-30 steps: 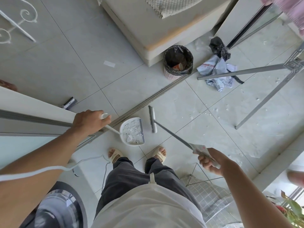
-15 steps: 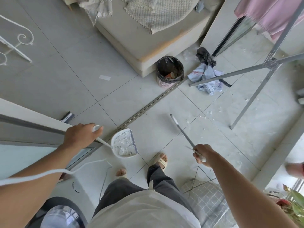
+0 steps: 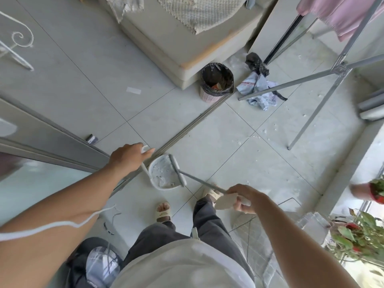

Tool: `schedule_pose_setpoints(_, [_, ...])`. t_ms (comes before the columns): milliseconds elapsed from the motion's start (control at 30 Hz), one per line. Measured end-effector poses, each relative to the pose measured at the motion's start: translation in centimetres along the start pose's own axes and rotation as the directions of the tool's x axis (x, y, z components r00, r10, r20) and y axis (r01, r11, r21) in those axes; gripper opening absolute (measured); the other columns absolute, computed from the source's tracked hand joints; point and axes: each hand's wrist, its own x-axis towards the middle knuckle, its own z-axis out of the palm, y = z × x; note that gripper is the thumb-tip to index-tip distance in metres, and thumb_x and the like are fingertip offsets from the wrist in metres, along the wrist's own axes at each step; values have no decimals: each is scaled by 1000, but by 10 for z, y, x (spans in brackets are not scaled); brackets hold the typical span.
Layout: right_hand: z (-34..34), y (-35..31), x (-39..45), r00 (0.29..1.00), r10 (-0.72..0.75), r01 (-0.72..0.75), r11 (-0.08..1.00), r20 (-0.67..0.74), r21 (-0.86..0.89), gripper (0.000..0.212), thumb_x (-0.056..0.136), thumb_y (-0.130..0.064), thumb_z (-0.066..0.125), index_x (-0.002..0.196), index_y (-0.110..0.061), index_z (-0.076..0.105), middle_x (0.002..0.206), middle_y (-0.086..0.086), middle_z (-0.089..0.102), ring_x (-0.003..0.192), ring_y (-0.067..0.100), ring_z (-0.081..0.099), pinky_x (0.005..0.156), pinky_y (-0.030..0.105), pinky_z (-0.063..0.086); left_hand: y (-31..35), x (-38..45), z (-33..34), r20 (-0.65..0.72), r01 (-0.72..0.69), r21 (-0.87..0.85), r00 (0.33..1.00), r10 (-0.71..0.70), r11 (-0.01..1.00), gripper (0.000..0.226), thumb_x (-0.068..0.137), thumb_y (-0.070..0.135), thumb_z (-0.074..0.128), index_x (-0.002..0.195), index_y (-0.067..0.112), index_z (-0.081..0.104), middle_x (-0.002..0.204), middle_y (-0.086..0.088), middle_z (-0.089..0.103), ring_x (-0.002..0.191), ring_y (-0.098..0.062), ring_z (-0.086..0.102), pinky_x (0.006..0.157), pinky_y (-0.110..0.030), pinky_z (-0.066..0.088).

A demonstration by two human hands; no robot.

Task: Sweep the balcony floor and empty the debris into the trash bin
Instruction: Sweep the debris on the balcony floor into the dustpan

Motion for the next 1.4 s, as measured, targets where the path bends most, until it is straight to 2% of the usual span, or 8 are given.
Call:
schedule_pose_setpoints(67, [-17,4,-12,999,-9,3,995,52,102,20,91,-7,55,106,7,57,65,13,52,39,13,45,29,18,38,0,1,-2,-8,-21,0,1000,21,1000,62,91,72,34,117,21,59,111,-15,66,100,-36,61,73,-34,41])
schedule_pose_setpoints(233, [5,25,-14,995,-66,65,998,-73,-9,23,93,-7,46,106,7,59,57,10,50,38,12,42,34,17,35,0,6,1,-22,-53,-1,998,53,999,66,90,73,31,122,22,59,114,-10,67,100,-34,62,79,-36,47])
schedule_pose_setpoints(400, [61,44,10,986,-36,39,999,-161,15,35,79,-4,55,113,1,54,71,15,53,34,17,48,38,18,40,4,7,2,-12,-46,-4,999,46,999,67,89,74,31,121,23,59,114,-7,68,99,-33,62,80,-35,47])
schedule_pose_setpoints(533, [37,46,11,997,45,-58,974,63,219,4,83,-3,53,85,1,52,59,10,45,32,13,42,32,16,36,6,7,0,-7,-36,1,999,36,999,66,89,74,32,120,23,60,114,-7,68,100,-33,62,77,-34,45])
schedule_pose_setpoints(700, [-39,55,5,974,-10,-90,899,225,429,27,95,-6,37,80,3,57,50,7,45,30,10,43,25,14,34,23,17,-10,9,4,49,1000,-4,999,57,91,68,34,115,24,61,111,-9,67,100,-33,60,76,-33,42])
schedule_pose_setpoints(967, [-156,62,5,994,-59,0,835,90,550,21,92,-5,42,79,0,57,50,7,49,29,11,45,25,15,34,119,35,-34,-95,40,97,995,-30,994,47,83,55,39,74,14,60,74,-5,60,74,-29,58,66,-30,43])
schedule_pose_setpoints(1233, [-240,78,12,997,-23,74,661,-78,747,18,86,-2,43,72,-3,53,54,6,48,31,11,44,29,16,37,279,67,-45,-57,-110,300,989,133,947,44,85,61,38,84,22,58,90,-8,63,86,-30,58,74,-31,46])
schedule_pose_setpoints(1400, [-268,96,18,969,15,196,563,-247,803,12,86,1,44,87,1,56,59,11,50,35,13,46,35,18,38,360,74,-40,9,-207,390,975,221,897,41,84,57,40,86,21,61,83,-4,59,83,-30,57,72,-30,44])
